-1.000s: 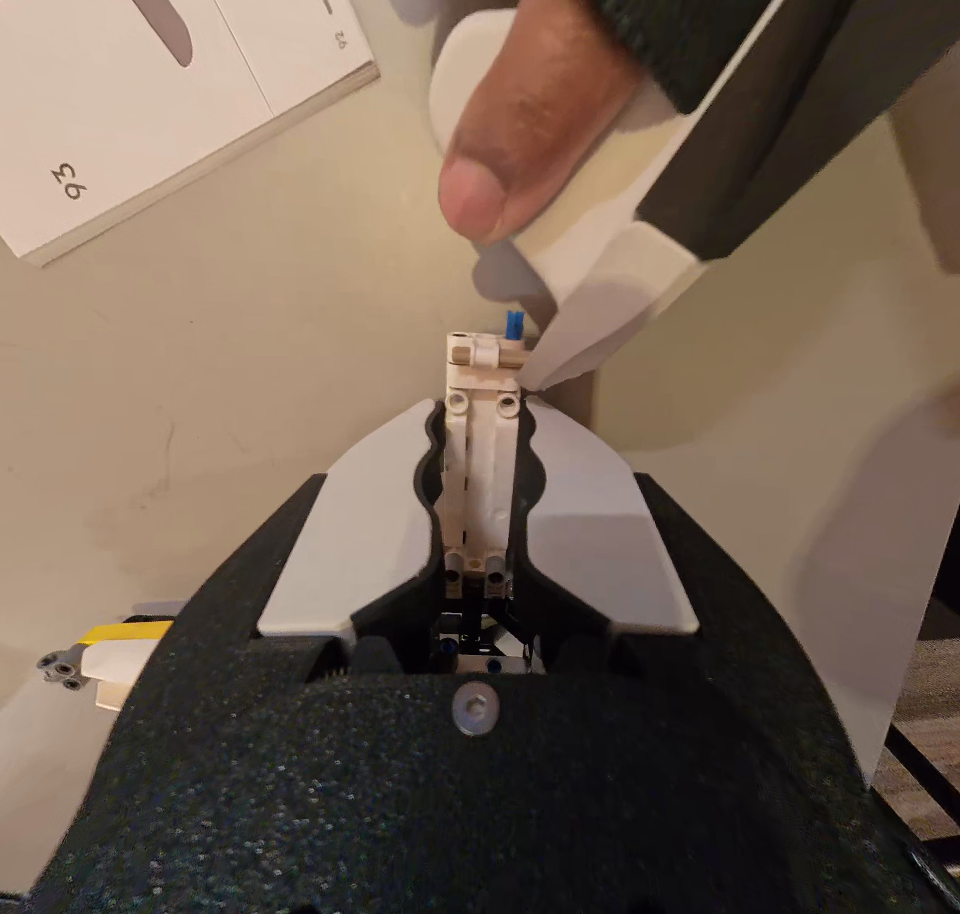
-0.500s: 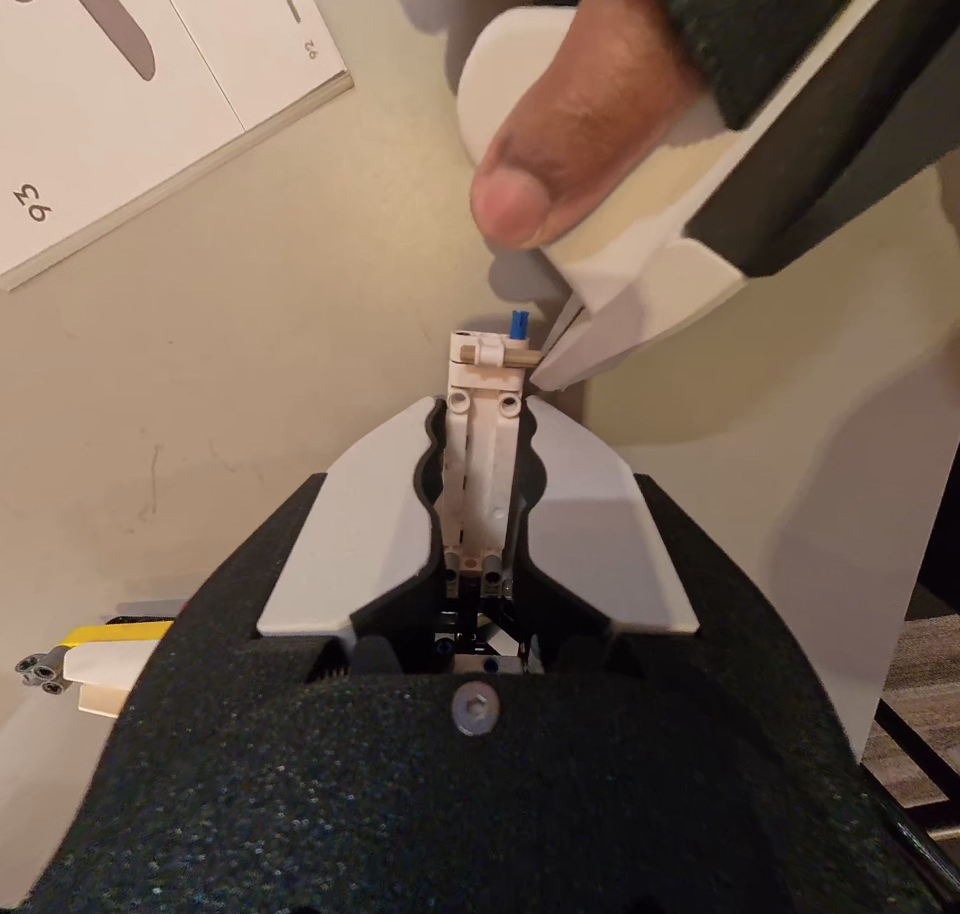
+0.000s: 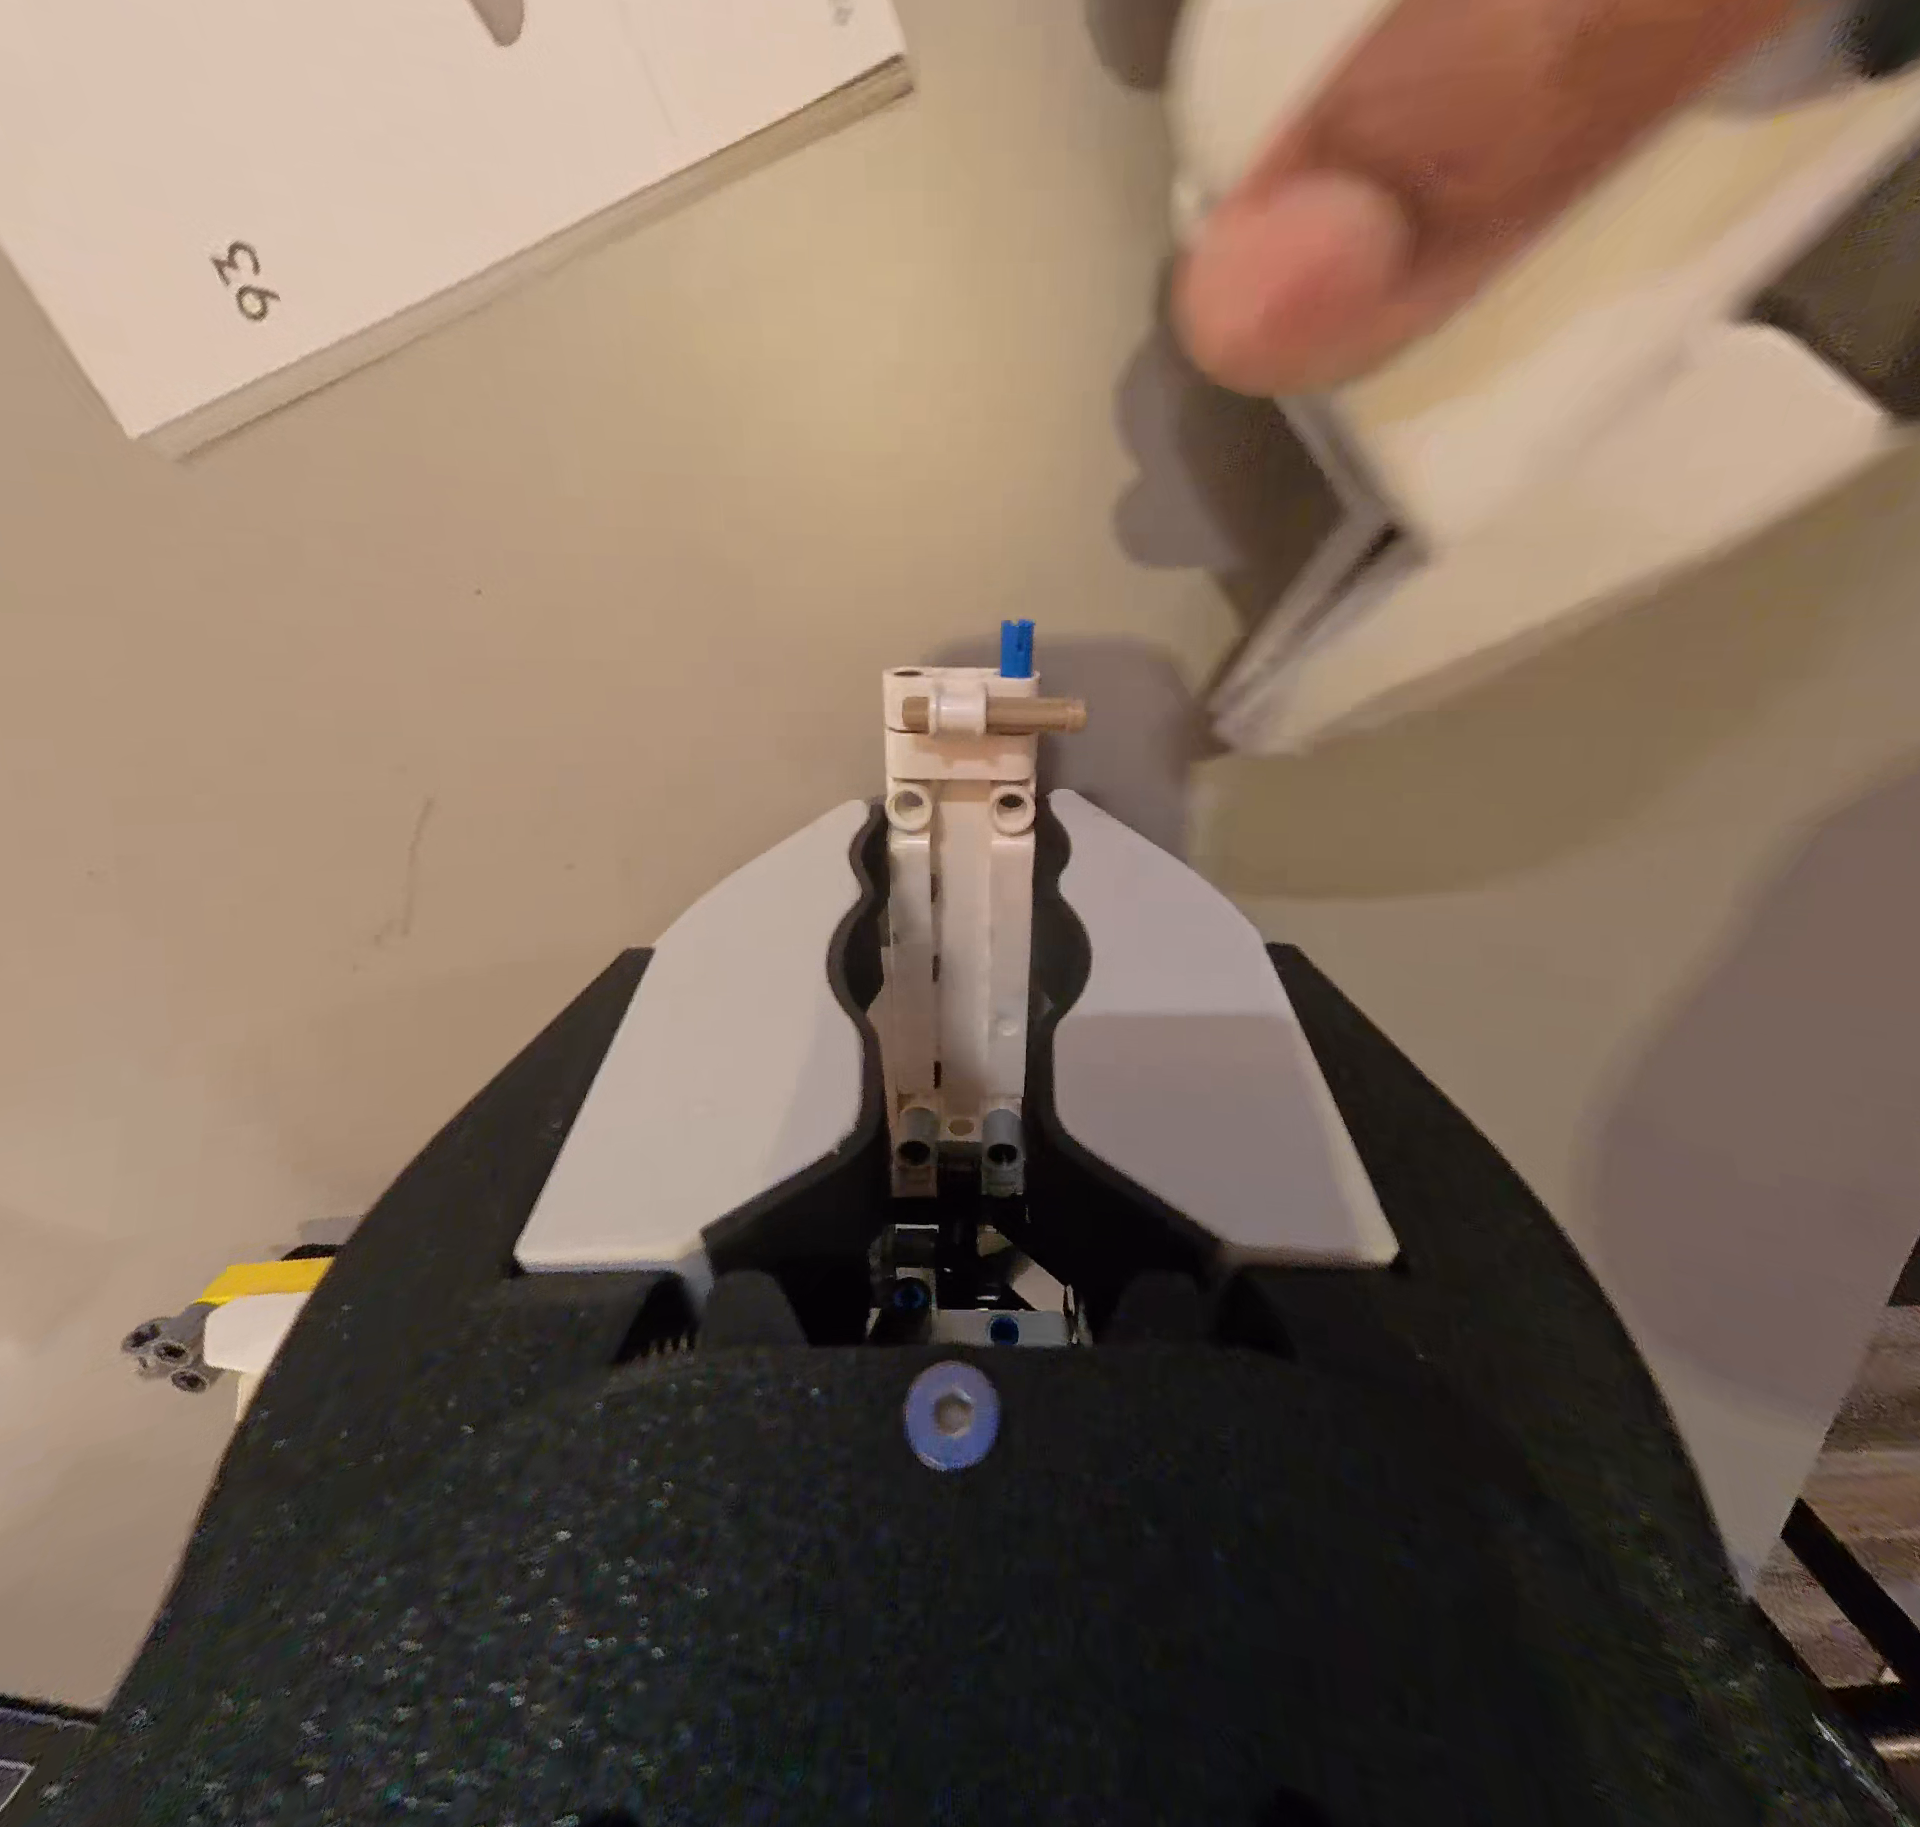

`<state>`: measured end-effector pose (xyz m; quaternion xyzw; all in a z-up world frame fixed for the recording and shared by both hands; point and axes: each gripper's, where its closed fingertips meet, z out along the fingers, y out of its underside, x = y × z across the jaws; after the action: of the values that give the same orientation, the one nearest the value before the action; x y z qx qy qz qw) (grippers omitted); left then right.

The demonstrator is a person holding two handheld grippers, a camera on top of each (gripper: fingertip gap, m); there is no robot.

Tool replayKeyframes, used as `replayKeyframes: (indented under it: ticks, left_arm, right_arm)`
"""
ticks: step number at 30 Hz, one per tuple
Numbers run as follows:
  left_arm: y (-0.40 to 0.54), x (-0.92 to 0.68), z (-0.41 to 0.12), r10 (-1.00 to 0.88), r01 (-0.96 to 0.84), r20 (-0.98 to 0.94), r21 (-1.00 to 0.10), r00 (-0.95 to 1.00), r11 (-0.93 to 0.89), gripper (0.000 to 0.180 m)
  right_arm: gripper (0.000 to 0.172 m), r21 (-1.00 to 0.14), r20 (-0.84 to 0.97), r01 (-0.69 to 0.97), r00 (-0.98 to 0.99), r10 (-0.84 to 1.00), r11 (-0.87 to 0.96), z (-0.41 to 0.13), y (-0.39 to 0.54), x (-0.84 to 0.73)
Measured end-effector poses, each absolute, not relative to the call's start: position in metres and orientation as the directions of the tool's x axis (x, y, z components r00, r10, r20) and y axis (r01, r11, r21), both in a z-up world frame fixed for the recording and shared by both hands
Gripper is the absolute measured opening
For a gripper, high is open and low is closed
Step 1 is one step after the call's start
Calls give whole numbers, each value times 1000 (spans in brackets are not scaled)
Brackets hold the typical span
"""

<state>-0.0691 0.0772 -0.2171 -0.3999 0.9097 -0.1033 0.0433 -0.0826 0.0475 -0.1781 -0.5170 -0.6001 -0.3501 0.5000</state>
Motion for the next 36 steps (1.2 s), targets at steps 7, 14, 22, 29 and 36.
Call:
replayKeyframes:
  ticks: [7, 14, 22, 29, 36]
  left_arm:
    - [72, -72, -217, -712, -695, 5, -222, -702, 684, 28]
    - [68, -74, -213, -699, -681, 6, -234, -715, 694, 28]
    - [61, -76, -207, -688, -670, 26, -260, -725, 696, 28]
    - [57, -75, -208, -692, -675, 50, -283, -720, 681, 28]
    - [90, -59, -215, -766, -742, -97, -199, -635, 640, 28]
  right_arm:
    - [13, -75, 963, 975, 17, 269, 208, -185, 55, -74]
    - [14, -69, 961, 974, 7, 277, 215, -186, 57, -77]
    - [14, -50, 966, 973, -11, 258, 227, -184, 58, -81]
    - [13, -35, 959, 974, -31, 282, 223, -185, 55, -82]
    - [0, -68, 952, 918, -57, 300, 390, -184, 25, -129]
